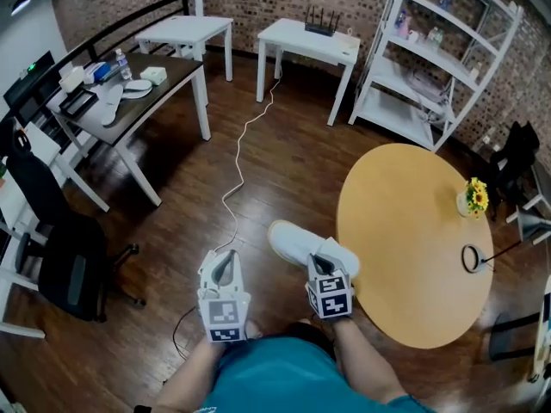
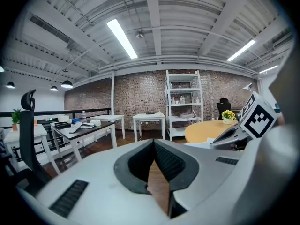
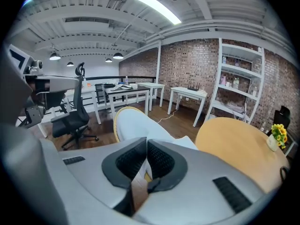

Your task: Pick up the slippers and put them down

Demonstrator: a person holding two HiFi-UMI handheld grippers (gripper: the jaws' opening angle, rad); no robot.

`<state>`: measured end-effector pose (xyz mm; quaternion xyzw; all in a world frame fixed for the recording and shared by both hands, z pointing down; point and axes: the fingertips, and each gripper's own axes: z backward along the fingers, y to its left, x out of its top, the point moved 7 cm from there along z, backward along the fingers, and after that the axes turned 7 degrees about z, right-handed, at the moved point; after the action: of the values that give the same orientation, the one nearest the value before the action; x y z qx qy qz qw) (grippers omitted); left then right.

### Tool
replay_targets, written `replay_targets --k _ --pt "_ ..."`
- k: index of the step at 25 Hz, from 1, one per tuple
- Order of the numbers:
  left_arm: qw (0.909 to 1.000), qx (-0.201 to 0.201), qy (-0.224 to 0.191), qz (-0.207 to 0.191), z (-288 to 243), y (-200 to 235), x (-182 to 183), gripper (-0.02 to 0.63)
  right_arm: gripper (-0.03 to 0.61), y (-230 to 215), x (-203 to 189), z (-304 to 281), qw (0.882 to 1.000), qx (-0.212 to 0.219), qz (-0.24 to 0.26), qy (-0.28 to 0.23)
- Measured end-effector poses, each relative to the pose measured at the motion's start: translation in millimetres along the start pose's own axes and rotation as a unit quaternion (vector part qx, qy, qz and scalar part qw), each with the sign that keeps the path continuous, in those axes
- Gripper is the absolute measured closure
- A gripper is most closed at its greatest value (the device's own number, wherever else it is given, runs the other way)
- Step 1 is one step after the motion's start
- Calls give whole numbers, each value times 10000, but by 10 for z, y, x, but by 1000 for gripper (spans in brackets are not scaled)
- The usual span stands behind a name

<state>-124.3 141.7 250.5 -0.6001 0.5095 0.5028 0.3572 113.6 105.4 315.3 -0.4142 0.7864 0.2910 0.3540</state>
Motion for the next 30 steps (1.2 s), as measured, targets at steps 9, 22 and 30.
replay_targets --k 9,22,30 --pt "9997 178 -171 -84 16 307 66 609 555 117 198 -370 9986 489 169 -85" --pt "9984 -223 529 -10 -507 881 -413 609 555 272 105 -1095 9975 619 -205 267" --pt "9916 -794 1013 -142 -1125 1417 -1103 609 555 578 -179 -1739 9976 275 -433 474"
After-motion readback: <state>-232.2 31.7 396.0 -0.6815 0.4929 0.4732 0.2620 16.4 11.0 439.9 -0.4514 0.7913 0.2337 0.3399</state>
